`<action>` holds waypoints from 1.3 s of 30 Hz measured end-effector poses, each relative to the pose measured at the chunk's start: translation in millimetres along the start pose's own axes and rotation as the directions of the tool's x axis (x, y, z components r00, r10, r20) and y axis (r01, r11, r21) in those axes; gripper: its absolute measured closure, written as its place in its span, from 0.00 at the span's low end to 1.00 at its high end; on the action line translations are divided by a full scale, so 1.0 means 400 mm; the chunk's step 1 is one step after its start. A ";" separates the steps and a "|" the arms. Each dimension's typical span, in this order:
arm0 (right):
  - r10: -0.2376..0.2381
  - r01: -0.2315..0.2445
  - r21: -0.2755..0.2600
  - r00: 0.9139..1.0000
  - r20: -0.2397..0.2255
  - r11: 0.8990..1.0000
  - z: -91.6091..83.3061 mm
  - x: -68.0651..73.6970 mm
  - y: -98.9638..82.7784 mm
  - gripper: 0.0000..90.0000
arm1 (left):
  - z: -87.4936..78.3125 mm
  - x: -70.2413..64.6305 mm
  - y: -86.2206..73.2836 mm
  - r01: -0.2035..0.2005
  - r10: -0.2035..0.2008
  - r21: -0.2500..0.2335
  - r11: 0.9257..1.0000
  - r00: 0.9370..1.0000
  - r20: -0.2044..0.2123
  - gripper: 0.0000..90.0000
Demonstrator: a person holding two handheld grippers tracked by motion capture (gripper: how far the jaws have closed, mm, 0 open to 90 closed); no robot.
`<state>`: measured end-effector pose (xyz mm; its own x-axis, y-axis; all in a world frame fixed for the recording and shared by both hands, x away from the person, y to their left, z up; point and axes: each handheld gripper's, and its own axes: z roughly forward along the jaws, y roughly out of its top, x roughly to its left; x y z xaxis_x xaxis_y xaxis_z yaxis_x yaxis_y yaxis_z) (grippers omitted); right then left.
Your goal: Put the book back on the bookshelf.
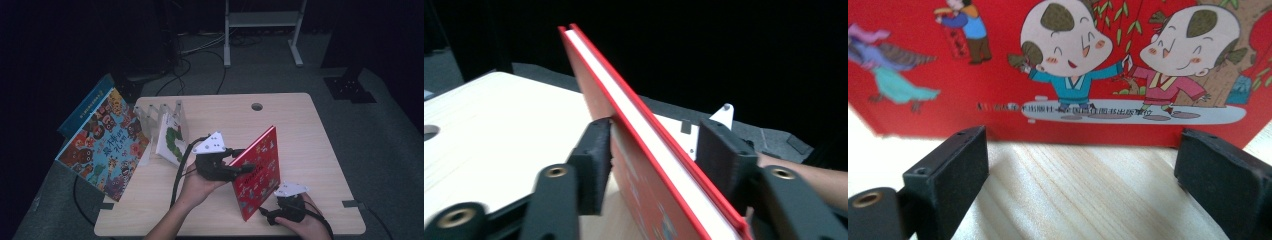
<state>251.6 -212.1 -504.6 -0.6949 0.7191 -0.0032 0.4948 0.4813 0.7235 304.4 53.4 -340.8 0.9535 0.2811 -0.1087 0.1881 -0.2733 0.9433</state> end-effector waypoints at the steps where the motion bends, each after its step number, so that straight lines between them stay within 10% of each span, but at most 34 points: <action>1: 0.000 0.000 0.000 1.000 -0.001 1.000 0.000 0.000 0.000 0.07 | -0.003 0.001 0.003 -0.002 0.002 0.002 1.000 1.000 -0.009 0.63; 9: 0.001 -0.001 -0.015 1.000 0.002 1.000 -0.004 -0.003 -0.003 0.15 | -0.011 0.024 0.030 -0.031 0.032 0.026 0.999 0.999 -0.039 0.84; 21: 0.011 -0.010 -0.075 1.000 0.015 0.997 -0.038 -0.048 0.001 0.32 | -0.041 0.090 0.052 -0.059 0.053 0.082 0.995 0.996 0.074 0.87; 39: 0.032 -0.031 -0.051 0.999 0.030 0.998 -0.007 -0.108 0.049 0.32 | -0.114 0.153 0.102 -0.172 0.134 0.299 0.939 0.980 0.146 0.84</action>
<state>290.0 -235.0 -488.2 -0.6629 0.7487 -0.0005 0.4887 0.4331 0.7573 359.7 101.3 -294.7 0.9941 0.1050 -0.0263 0.0827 -0.5801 0.8103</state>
